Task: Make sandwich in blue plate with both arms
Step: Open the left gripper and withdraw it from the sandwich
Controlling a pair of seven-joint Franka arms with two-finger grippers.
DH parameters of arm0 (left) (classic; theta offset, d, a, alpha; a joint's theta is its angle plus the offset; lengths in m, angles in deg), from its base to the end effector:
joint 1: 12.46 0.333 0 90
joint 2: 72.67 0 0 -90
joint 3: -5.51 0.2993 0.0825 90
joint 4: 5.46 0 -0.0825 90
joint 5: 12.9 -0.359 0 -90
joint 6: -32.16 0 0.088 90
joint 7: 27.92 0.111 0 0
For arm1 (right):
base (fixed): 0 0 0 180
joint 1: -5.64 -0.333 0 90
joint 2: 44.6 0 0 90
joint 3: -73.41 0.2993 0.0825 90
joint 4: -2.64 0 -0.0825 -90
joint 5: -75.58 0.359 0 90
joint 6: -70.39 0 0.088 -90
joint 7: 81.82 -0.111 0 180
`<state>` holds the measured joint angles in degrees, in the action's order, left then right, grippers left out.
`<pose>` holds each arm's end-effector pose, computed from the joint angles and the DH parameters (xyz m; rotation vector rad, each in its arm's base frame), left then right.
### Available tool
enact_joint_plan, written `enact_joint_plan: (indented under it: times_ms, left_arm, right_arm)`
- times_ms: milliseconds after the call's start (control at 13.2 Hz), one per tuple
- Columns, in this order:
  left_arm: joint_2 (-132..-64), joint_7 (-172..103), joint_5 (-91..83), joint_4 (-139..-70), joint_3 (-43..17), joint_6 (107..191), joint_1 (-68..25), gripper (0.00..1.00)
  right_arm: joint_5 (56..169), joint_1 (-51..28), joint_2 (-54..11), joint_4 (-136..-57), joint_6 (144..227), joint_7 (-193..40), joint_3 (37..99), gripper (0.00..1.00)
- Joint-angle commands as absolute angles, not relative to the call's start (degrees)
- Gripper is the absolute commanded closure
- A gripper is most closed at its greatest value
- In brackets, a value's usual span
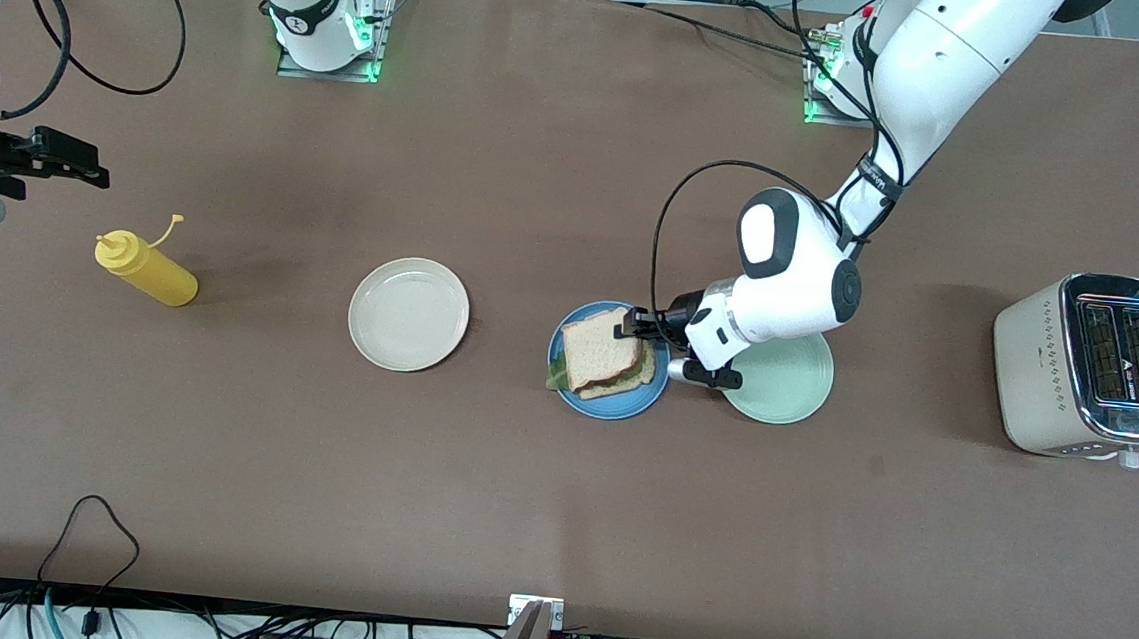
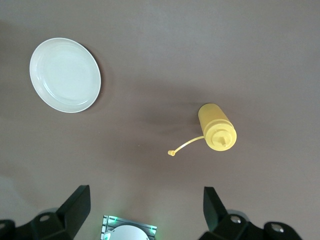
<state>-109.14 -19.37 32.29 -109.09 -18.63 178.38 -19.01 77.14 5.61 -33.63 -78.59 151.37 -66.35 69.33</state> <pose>0.5652 -0.3003 0.2277 2.4276 0.0751 -0.0588 0.5635 -0.0328 0.5540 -3.0656 -0.3090 0.2940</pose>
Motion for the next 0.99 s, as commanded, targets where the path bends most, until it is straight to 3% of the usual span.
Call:
enact_joint_plan:
  times_ms: [0, 228, 456, 760, 912]
  left_arm:
    - [-111.0, -13.3, 34.0, -108.1, -18.5, 178.4, -16.8, 0.00]
    - [-110.5, -11.1, 33.9, -108.0, -18.5, 178.3, -14.8, 0.00]
    - [-102.5, -11.9, 33.4, -109.1, -16.3, 175.1, -15.5, 0.00]
    - [-92.6, -12.2, 14.8, -107.2, -5.8, 158.0, -14.9, 0.00]
    - [-90.4, -13.2, 5.3, -102.5, -0.5, 149.1, -14.5, 0.00]
  right_arm:
    - [76.6, 7.3, -33.3, -79.3, 152.9, -67.6, 69.4, 0.00]
    - [76.5, 7.2, -34.1, -79.0, 152.6, -67.8, 69.4, 0.00]
    - [76.2, 7.0, -34.9, -79.0, 152.0, -67.8, 69.5, 0.00]
    - [74.9, 3.8, -35.5, -79.0, 151.6, -74.4, 69.9, 0.00]
    - [74.7, 3.4, -36.0, -79.0, 151.7, -75.1, 69.9, 0.00]
